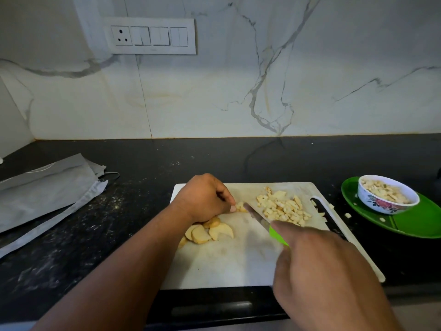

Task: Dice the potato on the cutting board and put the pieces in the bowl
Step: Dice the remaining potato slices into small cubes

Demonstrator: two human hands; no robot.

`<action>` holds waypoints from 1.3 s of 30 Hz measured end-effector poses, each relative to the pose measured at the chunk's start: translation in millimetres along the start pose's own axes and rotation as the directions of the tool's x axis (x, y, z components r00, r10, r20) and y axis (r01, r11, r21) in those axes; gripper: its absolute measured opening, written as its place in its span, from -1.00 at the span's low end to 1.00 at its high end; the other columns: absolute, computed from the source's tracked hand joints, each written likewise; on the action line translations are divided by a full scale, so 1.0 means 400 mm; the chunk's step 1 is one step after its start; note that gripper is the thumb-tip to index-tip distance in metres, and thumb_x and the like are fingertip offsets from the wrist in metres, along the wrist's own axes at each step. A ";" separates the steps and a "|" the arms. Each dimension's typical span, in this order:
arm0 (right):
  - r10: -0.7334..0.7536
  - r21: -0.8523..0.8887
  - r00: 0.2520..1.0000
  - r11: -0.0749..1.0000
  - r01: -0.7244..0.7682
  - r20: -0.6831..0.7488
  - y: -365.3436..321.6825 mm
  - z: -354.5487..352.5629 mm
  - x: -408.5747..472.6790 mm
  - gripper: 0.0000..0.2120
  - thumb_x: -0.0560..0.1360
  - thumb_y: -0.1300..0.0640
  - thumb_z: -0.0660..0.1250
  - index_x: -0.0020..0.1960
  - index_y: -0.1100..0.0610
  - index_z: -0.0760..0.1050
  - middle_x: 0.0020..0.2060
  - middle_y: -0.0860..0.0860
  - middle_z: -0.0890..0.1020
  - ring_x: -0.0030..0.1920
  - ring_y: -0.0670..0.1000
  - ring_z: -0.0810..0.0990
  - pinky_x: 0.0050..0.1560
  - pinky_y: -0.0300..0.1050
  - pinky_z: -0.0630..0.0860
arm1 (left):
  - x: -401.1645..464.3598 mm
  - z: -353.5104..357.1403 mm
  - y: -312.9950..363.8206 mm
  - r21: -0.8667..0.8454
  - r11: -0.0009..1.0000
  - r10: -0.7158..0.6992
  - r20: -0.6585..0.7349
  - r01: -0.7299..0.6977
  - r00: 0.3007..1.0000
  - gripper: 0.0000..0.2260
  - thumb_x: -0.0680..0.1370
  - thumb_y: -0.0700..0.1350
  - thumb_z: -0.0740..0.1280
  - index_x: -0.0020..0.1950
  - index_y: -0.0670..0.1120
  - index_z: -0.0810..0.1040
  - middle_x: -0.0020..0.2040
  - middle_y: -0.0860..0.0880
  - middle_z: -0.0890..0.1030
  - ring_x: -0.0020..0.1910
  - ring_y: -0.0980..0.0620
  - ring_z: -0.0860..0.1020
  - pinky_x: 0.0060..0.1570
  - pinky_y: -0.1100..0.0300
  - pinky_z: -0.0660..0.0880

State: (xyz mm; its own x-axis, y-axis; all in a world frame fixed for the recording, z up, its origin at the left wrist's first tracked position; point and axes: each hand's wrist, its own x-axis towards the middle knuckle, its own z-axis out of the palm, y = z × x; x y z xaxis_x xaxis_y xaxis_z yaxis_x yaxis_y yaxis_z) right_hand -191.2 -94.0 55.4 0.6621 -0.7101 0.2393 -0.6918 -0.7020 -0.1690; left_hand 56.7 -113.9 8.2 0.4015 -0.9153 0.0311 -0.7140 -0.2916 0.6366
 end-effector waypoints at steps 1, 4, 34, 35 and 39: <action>0.000 -0.004 1.000 1.000 0.000 -0.026 -0.007 0.011 0.013 -0.53 0.54 -0.02 0.17 0.44 -0.19 0.30 0.05 -0.16 0.60 0.04 -0.12 0.58 -0.01 -0.29 0.47 | -0.003 0.001 0.000 -0.003 1.000 -0.003 -0.007 0.003 1.000 -0.93 0.47 -0.05 0.59 -0.13 0.12 0.77 -0.16 0.21 0.72 -0.09 0.25 0.65 0.01 0.32 0.58; 0.017 0.013 0.999 1.000 -0.016 -0.047 -0.025 0.056 0.043 -0.55 0.55 0.01 0.20 0.44 -0.13 0.34 0.09 -0.14 0.61 0.03 -0.12 0.59 -0.07 -0.32 0.43 | -0.009 0.002 0.009 0.012 1.000 -0.006 -0.008 0.007 1.000 -0.95 0.48 -0.04 0.59 -0.11 0.11 0.77 -0.15 0.20 0.73 -0.09 0.22 0.66 0.06 0.24 0.63; 0.063 0.144 0.998 0.988 -0.063 0.005 -0.011 0.014 -0.036 -0.54 0.55 -0.06 0.17 0.44 -0.21 0.24 -0.05 -0.15 0.55 0.01 -0.13 0.55 0.04 -0.30 0.45 | -0.022 0.001 0.025 0.157 0.987 0.046 -0.012 -0.043 0.999 -0.86 0.54 -0.14 0.49 -0.05 0.13 0.76 -0.08 0.24 0.69 -0.03 0.23 0.62 0.06 0.28 0.60; 0.081 0.142 0.997 0.987 -0.078 -0.016 0.003 0.007 -0.038 -0.54 0.56 -0.07 0.16 0.44 -0.25 0.22 -0.11 -0.17 0.53 -0.06 -0.15 0.52 0.01 -0.32 0.43 | -0.029 -0.001 0.032 0.190 0.981 0.051 -0.019 -0.046 0.999 -0.84 0.54 -0.13 0.46 -0.02 0.13 0.75 -0.06 0.24 0.69 -0.03 0.22 0.62 0.08 0.24 0.62; 0.155 0.217 0.976 0.969 -0.120 -0.154 0.056 0.037 -0.014 -0.52 0.54 -0.03 0.22 0.45 -0.25 0.31 -0.16 -0.27 0.51 -0.22 -0.20 0.44 -0.16 -0.40 0.37 | -0.060 0.011 0.086 0.341 0.939 0.106 -0.154 -0.048 0.982 -0.70 0.49 0.07 0.40 0.22 0.17 0.68 0.02 0.18 0.70 -0.01 0.14 0.64 0.12 0.11 0.65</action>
State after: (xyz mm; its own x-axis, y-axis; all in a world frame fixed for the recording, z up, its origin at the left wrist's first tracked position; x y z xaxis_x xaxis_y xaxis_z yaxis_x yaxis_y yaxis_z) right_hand -206.1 -106.7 36.2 0.4945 -0.7935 0.3548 -0.6871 -0.6069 -0.3996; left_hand 20.1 -103.3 26.0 0.4070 -0.8874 0.2163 -0.8852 -0.3248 0.3331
